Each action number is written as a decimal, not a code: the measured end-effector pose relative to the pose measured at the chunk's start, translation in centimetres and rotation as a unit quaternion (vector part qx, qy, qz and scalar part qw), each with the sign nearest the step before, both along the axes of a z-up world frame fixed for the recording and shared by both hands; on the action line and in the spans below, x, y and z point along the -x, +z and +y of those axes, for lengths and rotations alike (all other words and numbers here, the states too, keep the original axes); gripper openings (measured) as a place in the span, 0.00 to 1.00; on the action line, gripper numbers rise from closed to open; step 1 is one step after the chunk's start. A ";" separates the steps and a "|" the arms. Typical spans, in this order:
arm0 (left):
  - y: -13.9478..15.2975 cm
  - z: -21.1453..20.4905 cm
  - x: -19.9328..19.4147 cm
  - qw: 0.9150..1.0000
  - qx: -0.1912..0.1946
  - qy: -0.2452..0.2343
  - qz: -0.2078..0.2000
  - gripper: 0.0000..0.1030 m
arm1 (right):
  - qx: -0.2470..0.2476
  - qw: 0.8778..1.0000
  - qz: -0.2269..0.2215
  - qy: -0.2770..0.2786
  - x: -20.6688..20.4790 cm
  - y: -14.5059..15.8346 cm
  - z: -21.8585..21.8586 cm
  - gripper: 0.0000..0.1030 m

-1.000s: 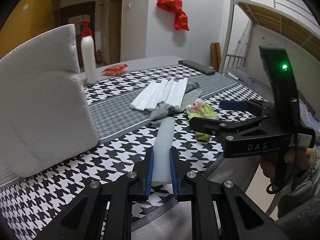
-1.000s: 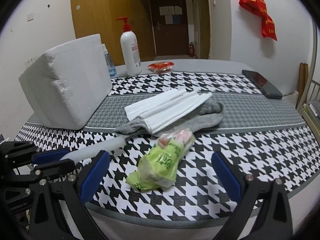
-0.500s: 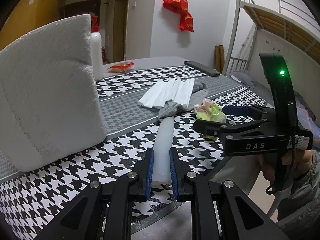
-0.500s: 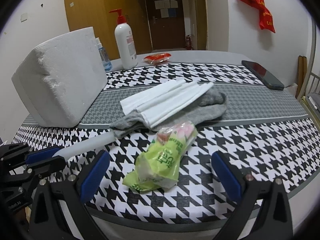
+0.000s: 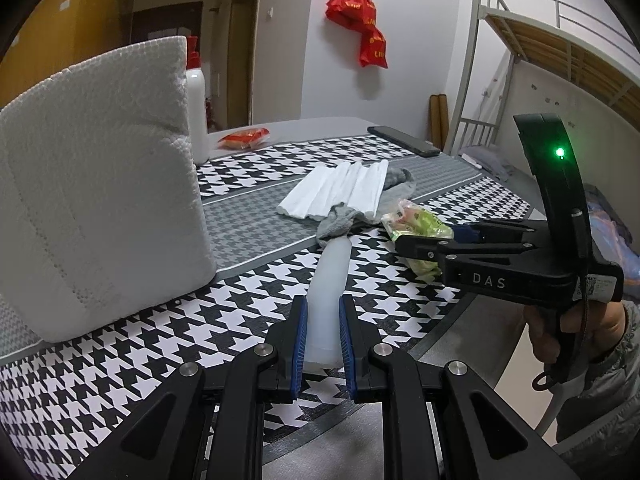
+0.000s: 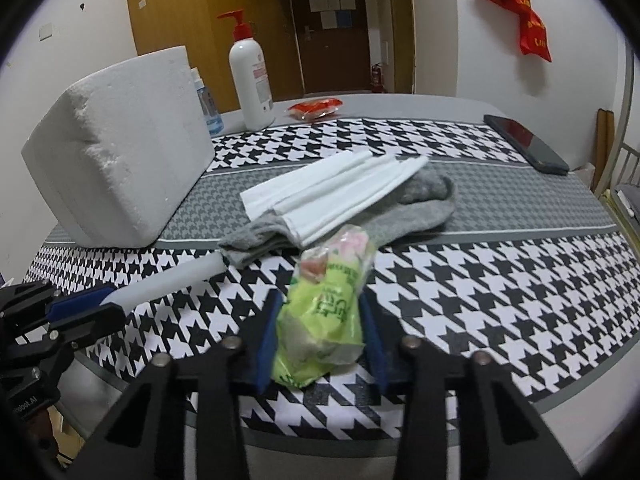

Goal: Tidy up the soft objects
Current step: 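Reach the right tool to the green snack bag and close on it, then carry the white tube with the left tool while the right tool carries the green bag over the foam box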

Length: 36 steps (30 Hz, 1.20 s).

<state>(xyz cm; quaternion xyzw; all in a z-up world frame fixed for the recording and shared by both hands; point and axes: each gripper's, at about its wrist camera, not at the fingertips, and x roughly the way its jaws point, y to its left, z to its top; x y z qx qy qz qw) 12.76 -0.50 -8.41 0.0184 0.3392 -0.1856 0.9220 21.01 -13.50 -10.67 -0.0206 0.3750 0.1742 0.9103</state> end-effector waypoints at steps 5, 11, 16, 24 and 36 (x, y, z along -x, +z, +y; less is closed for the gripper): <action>0.3 0.0 0.3 1.000 0.001 0.003 -0.006 0.17 | -0.001 1.000 -0.018 0.008 0.7 0.8 -0.2 0.28; 1.3 -0.1 0.8 1.000 0.003 0.002 -0.021 0.17 | -0.007 0.999 -0.040 0.007 1.5 2.4 -0.7 0.28; 2.4 0.0 1.1 0.999 0.009 0.000 -0.038 0.17 | -0.007 0.998 -0.055 0.008 2.0 3.4 -0.9 0.28; 4.1 0.0 1.3 0.998 0.016 0.002 -0.057 0.17 | -0.011 0.997 -0.082 0.012 2.8 5.1 -1.0 0.28; 6.2 -0.2 0.6 0.997 0.015 0.009 -0.082 0.17 | -0.016 0.994 -0.108 0.017 3.0 7.0 -1.0 0.28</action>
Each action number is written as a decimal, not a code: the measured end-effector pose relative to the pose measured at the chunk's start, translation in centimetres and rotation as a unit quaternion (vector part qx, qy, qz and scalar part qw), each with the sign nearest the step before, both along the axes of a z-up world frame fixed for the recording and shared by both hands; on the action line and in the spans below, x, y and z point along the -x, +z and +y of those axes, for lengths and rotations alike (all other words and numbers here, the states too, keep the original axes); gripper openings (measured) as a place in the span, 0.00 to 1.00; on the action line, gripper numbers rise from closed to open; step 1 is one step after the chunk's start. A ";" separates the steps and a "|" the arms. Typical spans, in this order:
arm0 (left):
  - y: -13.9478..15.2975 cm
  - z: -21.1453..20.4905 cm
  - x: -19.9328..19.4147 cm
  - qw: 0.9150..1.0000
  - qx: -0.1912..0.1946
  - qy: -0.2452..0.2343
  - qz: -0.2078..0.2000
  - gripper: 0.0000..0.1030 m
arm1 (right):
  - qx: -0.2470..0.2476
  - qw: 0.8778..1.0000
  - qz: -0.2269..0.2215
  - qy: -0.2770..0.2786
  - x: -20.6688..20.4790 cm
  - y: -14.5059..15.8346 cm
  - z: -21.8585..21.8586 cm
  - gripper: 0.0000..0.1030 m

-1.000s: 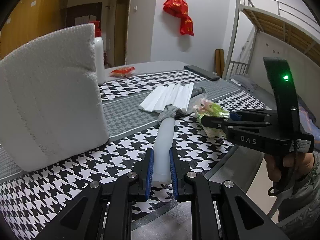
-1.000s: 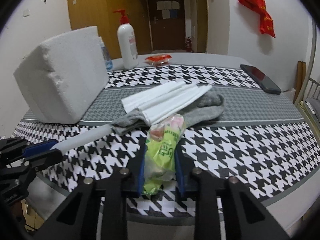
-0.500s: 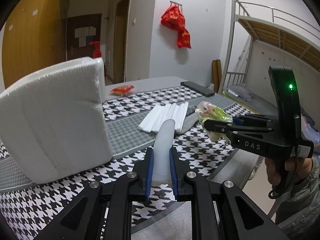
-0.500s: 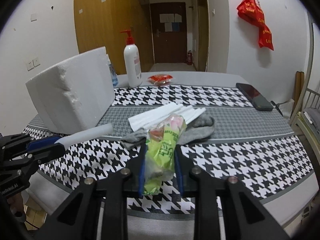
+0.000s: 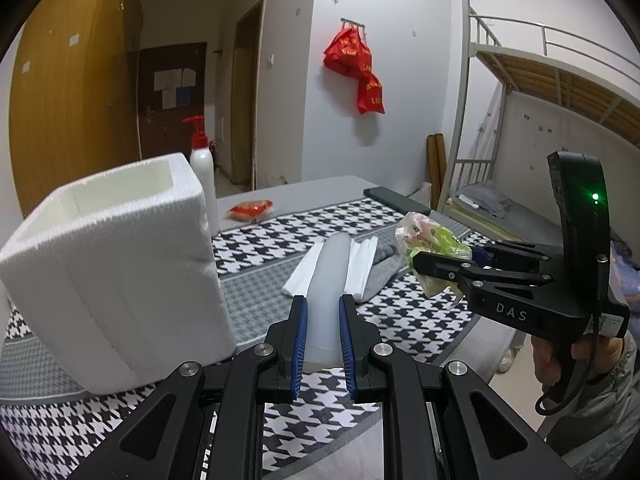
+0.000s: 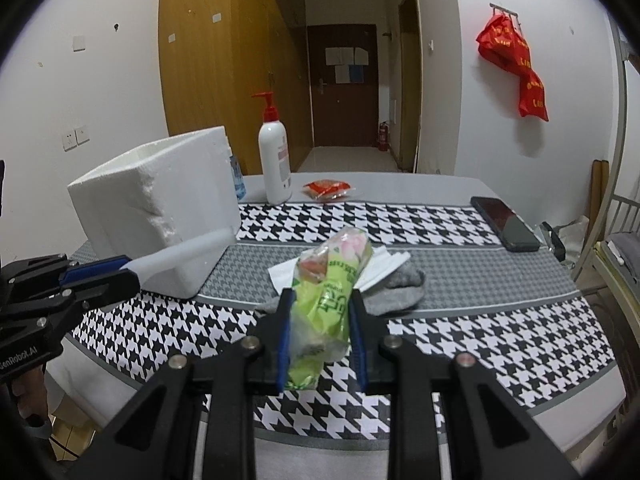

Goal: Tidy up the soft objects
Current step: 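Carry the white tube with the left tool while the right tool carries the green bag over the foam box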

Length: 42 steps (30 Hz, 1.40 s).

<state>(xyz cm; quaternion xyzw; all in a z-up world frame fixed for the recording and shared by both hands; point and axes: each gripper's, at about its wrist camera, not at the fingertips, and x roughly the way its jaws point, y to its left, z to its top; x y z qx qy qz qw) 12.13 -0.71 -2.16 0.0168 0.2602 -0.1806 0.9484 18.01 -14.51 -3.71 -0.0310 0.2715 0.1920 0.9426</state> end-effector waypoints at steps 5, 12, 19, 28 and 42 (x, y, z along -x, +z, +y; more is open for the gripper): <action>0.9 -0.1 -0.2 1.000 0.000 0.003 -0.012 0.17 | -0.005 1.000 -0.014 -0.001 0.1 0.9 -0.2 0.28; 2.3 -0.4 -0.5 1.000 -0.001 -0.002 -0.031 0.17 | -0.012 0.999 -0.030 0.000 0.2 2.0 -0.5 0.28; 3.6 -0.2 -0.9 0.999 0.005 0.003 -0.046 0.17 | -0.018 0.999 -0.044 -0.004 0.2 3.1 -0.8 0.28; 5.7 0.5 -1.0 0.997 0.003 0.023 -0.075 0.17 | -0.027 0.997 -0.072 0.006 0.4 5.2 -0.2 0.28; 7.8 2.3 -1.6 0.993 -0.001 0.066 -0.093 0.17 | -0.028 0.995 -0.094 0.030 -0.2 7.1 1.8 0.28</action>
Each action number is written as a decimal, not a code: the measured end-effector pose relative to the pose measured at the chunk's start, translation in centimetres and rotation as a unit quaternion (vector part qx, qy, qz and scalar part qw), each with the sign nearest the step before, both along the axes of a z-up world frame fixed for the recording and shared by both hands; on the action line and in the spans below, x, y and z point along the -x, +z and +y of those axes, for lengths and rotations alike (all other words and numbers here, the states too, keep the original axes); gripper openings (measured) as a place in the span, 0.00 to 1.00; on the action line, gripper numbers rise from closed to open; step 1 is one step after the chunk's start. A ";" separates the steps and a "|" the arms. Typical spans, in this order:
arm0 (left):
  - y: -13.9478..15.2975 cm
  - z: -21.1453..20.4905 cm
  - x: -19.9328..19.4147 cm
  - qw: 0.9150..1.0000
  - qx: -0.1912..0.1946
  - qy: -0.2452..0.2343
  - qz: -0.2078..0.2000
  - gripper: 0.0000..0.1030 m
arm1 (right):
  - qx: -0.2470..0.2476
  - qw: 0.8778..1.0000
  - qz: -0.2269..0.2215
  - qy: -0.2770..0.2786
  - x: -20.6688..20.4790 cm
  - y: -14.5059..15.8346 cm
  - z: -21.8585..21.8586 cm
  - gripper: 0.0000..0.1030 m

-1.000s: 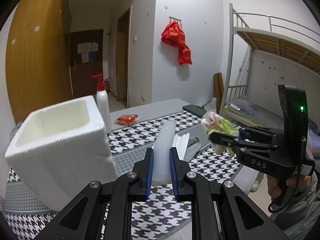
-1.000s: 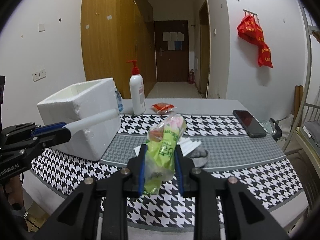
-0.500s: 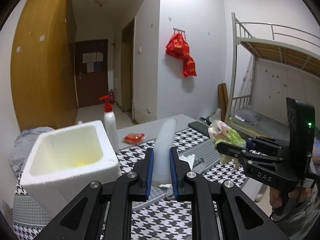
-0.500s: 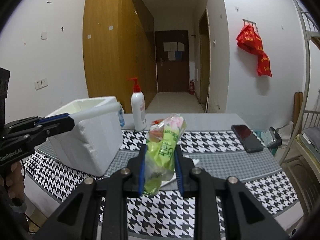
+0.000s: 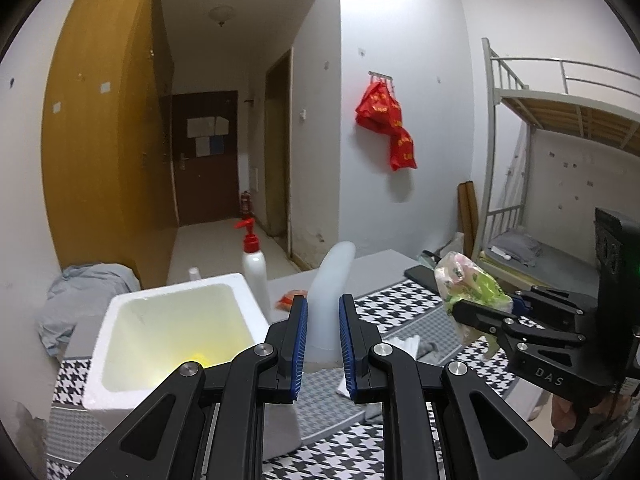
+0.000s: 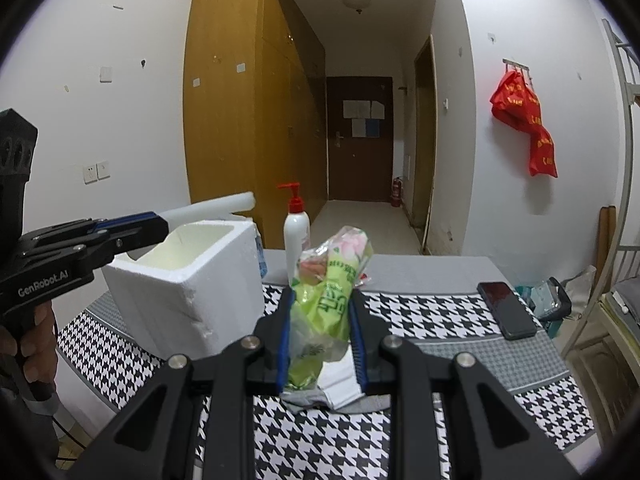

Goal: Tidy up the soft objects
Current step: 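Carry the white tube with the left tool while the right tool carries the green bag over the foam box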

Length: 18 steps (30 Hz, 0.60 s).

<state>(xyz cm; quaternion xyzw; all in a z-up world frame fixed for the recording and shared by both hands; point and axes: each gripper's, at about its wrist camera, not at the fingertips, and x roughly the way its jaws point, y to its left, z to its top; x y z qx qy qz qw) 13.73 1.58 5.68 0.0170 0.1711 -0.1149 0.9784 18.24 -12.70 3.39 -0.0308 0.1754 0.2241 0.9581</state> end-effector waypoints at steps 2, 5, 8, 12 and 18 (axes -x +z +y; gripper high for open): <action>0.2 0.6 -0.1 1.000 0.001 0.012 -0.005 0.17 | -0.002 1.000 -0.002 0.006 -0.2 0.2 0.4 0.28; 0.3 1.3 -0.2 0.999 0.000 0.035 -0.011 0.17 | -0.011 1.000 -0.001 0.010 -0.7 0.4 0.7 0.28; 0.6 2.2 -0.4 0.999 0.001 0.051 -0.014 0.17 | -0.013 1.000 0.000 0.018 -1.2 0.7 1.3 0.28; 1.0 3.2 -0.8 0.997 0.000 0.070 -0.015 0.17 | -0.013 0.999 -0.002 0.035 -1.7 1.1 2.4 0.28; 1.0 4.7 -1.6 0.995 0.004 0.094 -0.010 0.17 | -0.011 0.998 -0.005 0.054 -1.9 1.4 3.5 0.28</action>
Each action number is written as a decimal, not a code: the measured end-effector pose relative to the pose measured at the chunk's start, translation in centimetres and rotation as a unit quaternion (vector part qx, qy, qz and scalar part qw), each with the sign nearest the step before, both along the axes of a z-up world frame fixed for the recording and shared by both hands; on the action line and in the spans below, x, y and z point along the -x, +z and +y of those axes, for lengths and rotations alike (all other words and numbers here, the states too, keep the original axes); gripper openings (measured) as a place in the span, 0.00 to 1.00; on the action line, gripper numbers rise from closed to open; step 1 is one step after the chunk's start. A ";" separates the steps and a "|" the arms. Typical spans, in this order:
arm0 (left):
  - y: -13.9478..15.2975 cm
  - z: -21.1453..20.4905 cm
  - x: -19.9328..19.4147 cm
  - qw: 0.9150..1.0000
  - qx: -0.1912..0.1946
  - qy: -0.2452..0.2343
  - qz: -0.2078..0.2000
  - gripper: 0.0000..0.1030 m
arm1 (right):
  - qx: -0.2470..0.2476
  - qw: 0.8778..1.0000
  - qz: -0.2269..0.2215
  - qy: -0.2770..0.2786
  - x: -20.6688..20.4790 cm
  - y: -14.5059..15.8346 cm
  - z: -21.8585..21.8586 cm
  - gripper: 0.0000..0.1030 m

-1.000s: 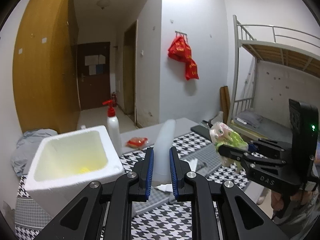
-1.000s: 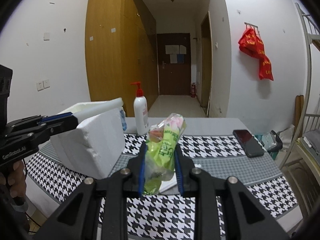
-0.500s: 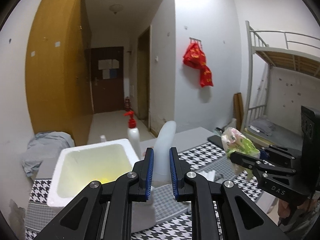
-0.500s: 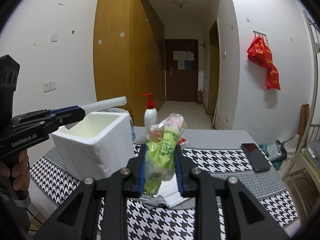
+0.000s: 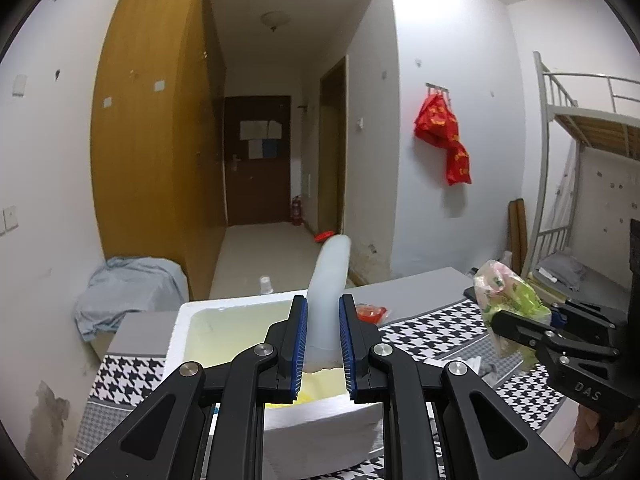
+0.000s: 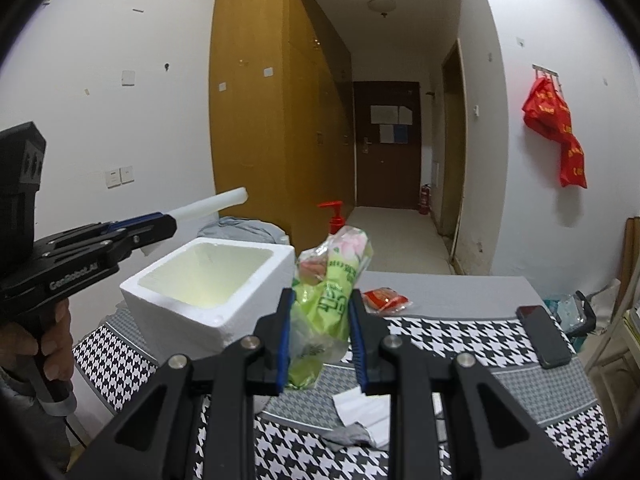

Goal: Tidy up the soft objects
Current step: 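Carry the white tube with the left tool while the right tool carries the green bag over the foam box, then open the left tool to drop the white tube into the box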

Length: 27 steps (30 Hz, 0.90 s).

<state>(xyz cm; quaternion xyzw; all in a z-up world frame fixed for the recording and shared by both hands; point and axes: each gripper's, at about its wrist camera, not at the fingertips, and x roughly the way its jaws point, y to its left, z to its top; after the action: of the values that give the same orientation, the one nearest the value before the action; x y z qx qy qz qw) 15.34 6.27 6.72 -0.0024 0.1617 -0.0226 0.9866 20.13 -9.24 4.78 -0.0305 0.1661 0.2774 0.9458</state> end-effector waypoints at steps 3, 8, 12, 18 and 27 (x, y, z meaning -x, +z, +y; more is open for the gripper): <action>-0.2 0.6 -0.3 1.000 0.006 0.009 0.004 0.17 | -0.004 1.000 0.003 0.009 -0.4 0.0 0.3 0.28; -0.8 1.5 -0.6 1.000 0.002 0.027 0.014 0.17 | -0.007 1.000 0.010 0.028 -0.8 -0.1 1.3 0.28; -1.2 2.0 -1.0 0.999 0.001 0.035 0.017 0.17 | -0.006 0.999 0.011 0.034 -1.0 -0.2 1.8 0.28; -2.1 2.5 -2.2 0.999 0.001 0.034 0.034 0.19 | -0.002 0.999 0.016 0.032 -1.2 -0.4 2.2 0.28; -2.7 4.0 -2.4 0.998 0.017 0.050 0.032 0.77 | 0.005 1.000 0.019 0.024 -1.5 -0.2 3.1 0.28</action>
<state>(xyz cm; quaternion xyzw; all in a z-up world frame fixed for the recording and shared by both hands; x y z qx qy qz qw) 17.75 10.26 4.06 -0.0276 0.1921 0.0246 0.9807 21.66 -6.16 4.61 -0.0336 0.1845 0.3003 0.9352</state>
